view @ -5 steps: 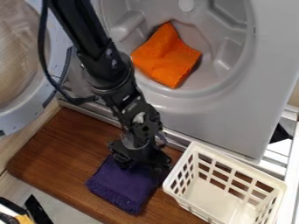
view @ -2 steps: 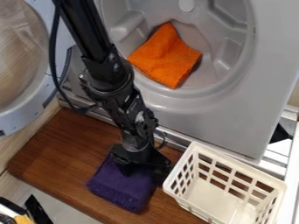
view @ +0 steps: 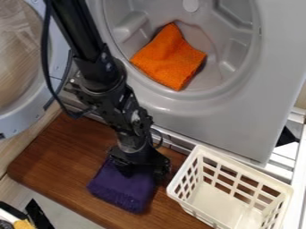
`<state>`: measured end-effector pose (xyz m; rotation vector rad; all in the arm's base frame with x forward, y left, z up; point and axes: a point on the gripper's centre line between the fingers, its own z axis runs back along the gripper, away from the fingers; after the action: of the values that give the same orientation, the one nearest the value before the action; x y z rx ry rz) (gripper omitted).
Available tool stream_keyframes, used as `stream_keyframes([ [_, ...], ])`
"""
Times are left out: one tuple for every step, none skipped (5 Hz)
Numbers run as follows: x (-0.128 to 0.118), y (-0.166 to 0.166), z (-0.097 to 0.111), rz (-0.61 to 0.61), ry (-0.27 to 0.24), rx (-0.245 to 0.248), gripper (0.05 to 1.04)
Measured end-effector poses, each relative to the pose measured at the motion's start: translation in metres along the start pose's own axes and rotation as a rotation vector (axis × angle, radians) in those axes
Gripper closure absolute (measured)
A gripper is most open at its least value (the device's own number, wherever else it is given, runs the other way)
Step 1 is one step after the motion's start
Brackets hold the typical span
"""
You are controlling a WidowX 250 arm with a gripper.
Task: Pick the blue towel and move it to the right edge of the washing machine
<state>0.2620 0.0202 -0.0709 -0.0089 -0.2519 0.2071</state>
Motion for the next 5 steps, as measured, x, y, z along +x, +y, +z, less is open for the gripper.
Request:
stream_keyframes([
  [0.003, 0.012, -0.001, 0.026, -0.005, 0.015, 0.083],
  [0.004, 0.028, 0.0, 0.071, -0.01, 0.039, 0.082],
  [0.004, 0.05, 0.001, 0.116, -0.011, 0.064, 0.082],
  [0.004, 0.071, 0.002, 0.19, -0.018, 0.083, 0.082],
  [0.002, 0.095, 0.004, 0.252, -0.023, 0.105, 0.083],
])
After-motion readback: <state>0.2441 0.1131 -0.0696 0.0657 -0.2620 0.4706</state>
